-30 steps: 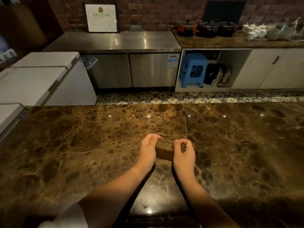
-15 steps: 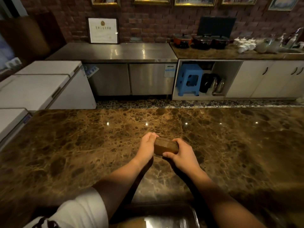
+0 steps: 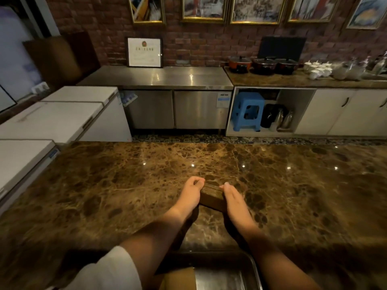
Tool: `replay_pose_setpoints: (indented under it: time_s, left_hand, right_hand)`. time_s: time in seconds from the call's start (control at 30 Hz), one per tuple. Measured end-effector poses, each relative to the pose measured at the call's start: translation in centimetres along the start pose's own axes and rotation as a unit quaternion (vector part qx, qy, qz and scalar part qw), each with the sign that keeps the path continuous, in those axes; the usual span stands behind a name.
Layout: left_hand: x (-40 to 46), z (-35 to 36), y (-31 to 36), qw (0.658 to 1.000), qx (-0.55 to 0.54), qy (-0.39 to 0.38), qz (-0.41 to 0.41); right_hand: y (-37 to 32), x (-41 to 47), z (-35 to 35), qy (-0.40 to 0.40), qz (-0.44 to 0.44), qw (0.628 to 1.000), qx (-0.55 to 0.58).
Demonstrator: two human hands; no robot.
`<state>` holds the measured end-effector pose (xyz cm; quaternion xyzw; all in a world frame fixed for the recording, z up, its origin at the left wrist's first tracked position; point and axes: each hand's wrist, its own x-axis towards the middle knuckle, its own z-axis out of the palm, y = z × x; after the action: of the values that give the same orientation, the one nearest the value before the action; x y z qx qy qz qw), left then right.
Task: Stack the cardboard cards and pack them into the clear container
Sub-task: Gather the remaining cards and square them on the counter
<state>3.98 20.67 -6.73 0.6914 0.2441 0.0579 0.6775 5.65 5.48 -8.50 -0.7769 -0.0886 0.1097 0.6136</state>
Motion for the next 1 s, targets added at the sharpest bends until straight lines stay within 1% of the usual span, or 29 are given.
replay_pose_setpoints:
  time_s: [0.1, 0.2, 0.27, 0.33, 0.4, 0.5, 0.6, 0.73, 0.83, 0.9, 0.97, 1.0]
  left_hand:
    - [-0.1, -0.1, -0.4, 1.000, -0.029, 0.000, -0.006]
    - [-0.2, -0.1, -0.9, 0.998, -0.067, 0.002, -0.009]
    - [-0.2, 0.0, -1.2, 0.997, -0.077, 0.017, -0.008]
    - [-0.1, -0.1, -1.5, 0.997, -0.077, 0.020, -0.001]
    - [0.1, -0.1, -1.6, 0.997, -0.076, 0.019, 0.005]
    - [0.4, 0.0, -1.5, 0.996, -0.084, 0.018, 0.009]
    - [0.5, 0.0, -1.5, 0.997, -0.076, 0.014, 0.003]
    - [0.4, -0.3, -1.6, 0.998, -0.063, 0.009, 0.003]
    - [0.3, -0.2, -1.5, 0.998, -0.056, 0.010, 0.015]
    - [0.2, -0.1, -1.4, 0.999, -0.047, 0.013, 0.018]
    - [0.2, 0.0, -1.2, 0.998, -0.048, 0.025, 0.015]
    - [0.2, 0.1, -1.1, 0.998, -0.050, 0.030, 0.015]
  right_hand:
    - [0.2, 0.0, 1.0, 0.070, 0.008, 0.995, 0.074]
    - [0.1, -0.1, 1.9, 0.088, 0.030, 0.983, 0.157]
    - [-0.1, -0.1, 2.2, 0.103, 0.030, 0.977, 0.184]
    - [0.0, 0.0, 2.3, 0.104, 0.021, 0.975, 0.198]
    - [0.3, 0.1, 2.1, 0.088, 0.010, 0.974, 0.206]
    - [0.1, 0.3, 1.7, 0.078, 0.016, 0.970, 0.230]
    - [-0.1, 0.5, 1.7, 0.097, 0.023, 0.971, 0.218]
    - [0.1, 0.2, 1.5, 0.080, 0.008, 0.981, 0.178]
    - [-0.3, 0.0, 1.5, 0.084, 0.005, 0.983, 0.163]
    - [-0.5, -0.3, 1.3, 0.059, 0.009, 0.989, 0.134]
    - [-0.4, -0.9, 0.7, -0.010, 0.028, 0.992, 0.125]
    - [-0.2, -1.0, 0.3, -0.038, 0.029, 0.994, 0.102]
